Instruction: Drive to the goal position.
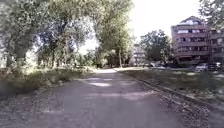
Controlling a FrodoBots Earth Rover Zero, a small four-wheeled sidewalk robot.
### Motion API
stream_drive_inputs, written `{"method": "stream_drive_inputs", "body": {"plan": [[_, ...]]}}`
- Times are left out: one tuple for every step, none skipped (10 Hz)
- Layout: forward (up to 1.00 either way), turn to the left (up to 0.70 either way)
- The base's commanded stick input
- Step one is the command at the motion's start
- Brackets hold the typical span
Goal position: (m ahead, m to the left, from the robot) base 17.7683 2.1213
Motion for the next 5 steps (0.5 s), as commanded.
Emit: {"method": "stream_drive_inputs", "body": {"plan": [[0.85, 0.00], [0.85, 0.00], [0.85, 0.00], [0.85, 0.00], [0.85, 0.00]]}}
